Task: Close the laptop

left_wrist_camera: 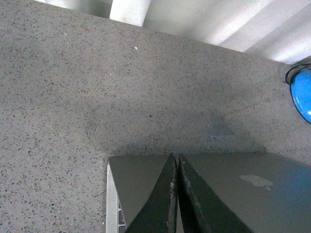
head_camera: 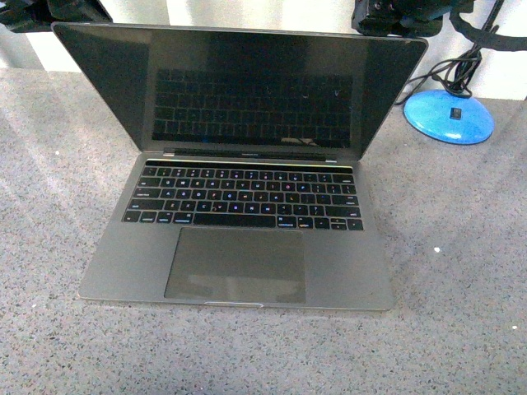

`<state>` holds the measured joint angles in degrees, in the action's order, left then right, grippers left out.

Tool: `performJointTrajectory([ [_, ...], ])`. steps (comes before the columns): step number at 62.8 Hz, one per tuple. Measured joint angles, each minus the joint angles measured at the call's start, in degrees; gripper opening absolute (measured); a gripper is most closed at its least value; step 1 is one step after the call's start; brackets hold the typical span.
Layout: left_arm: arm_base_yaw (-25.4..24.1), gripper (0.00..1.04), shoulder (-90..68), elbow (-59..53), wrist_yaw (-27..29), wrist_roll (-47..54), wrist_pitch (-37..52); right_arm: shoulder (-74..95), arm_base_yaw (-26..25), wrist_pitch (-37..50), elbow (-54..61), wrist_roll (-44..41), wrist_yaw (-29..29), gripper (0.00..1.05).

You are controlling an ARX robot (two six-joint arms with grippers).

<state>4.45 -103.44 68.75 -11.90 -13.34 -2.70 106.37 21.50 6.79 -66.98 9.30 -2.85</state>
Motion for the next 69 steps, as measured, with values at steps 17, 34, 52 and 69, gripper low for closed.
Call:
performJointTrajectory([
  [17, 0.1, 0.04, 2.7, -4.9, -0.2, 0.0, 0.3, -0.6, 0.8, 0.4, 3.1, 2.1, -1.2, 0.01],
  [34, 2.3, 0.04, 9.5, -13.4, 0.2, -2.0, 1.0, -0.8, 0.6, 2.3, 7.4, 4.7, -1.6, 0.01],
  [52, 3.9, 0.04, 9.7, -16.3, -0.7, -5.0, 2.5, -0.8, 0.6, 3.2, 10.3, 6.5, -1.6, 0.01],
  [69, 3.8, 0.04, 7.4, -17.3, -0.7, -6.2, 3.1, -0.7, 1.1, 1.7, 10.3, 7.6, -2.1, 0.01],
])
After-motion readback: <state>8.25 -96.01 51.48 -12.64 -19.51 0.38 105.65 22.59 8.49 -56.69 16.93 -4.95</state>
